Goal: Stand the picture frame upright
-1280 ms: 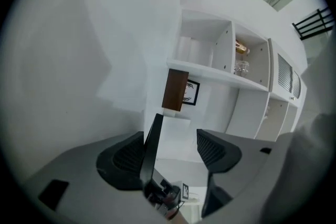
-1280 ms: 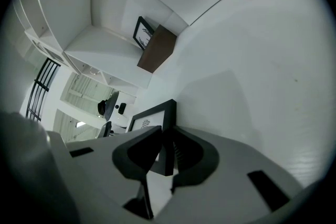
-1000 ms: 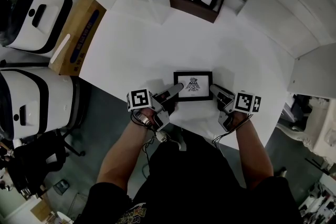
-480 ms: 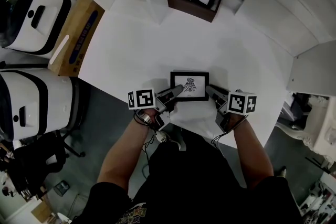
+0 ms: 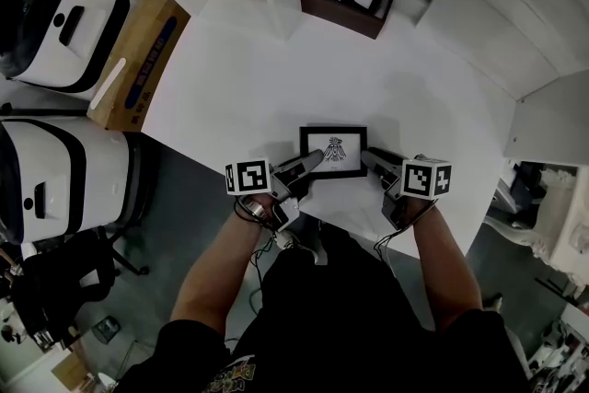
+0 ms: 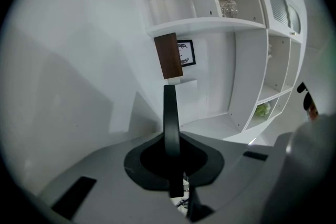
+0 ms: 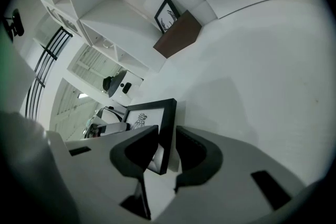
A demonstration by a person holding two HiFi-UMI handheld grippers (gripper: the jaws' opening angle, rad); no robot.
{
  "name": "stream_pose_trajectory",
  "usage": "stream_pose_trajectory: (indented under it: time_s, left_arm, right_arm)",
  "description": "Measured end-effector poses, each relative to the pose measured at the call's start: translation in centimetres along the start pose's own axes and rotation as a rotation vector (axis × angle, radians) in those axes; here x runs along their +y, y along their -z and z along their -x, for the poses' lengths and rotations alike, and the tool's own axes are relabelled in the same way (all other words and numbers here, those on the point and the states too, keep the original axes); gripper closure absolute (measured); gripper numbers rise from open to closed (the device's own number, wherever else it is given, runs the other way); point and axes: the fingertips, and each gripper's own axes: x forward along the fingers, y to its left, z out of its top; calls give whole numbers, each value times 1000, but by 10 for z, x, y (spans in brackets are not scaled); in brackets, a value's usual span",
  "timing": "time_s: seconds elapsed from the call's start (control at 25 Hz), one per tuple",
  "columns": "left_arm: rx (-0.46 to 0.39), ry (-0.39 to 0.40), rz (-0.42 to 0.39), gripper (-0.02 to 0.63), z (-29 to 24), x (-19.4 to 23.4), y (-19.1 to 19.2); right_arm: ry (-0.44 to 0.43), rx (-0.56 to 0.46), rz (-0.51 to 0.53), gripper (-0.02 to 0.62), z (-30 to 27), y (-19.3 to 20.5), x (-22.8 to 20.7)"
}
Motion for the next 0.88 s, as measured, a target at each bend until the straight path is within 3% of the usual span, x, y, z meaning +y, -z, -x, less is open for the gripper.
stream_pose_trajectory:
  time_s: [0.44, 0.6, 0.76, 0.88]
  left_arm:
    - [-21, 115, 11, 580, 24, -22, 2]
    - [-6, 138, -56, 580, 36, -28, 2]
    - [-24, 178, 5, 580, 58, -37, 5]
    - [-22, 205, -40, 580, 76, -44, 6]
  right_arm:
    - [-180, -4, -77, 479, -2, 2, 44]
    - [-241, 14, -71, 479, -6, 5, 64]
    - [-345, 34, -74, 503, -4, 8, 90]
    - [-396, 57, -51, 511, -3, 16, 105]
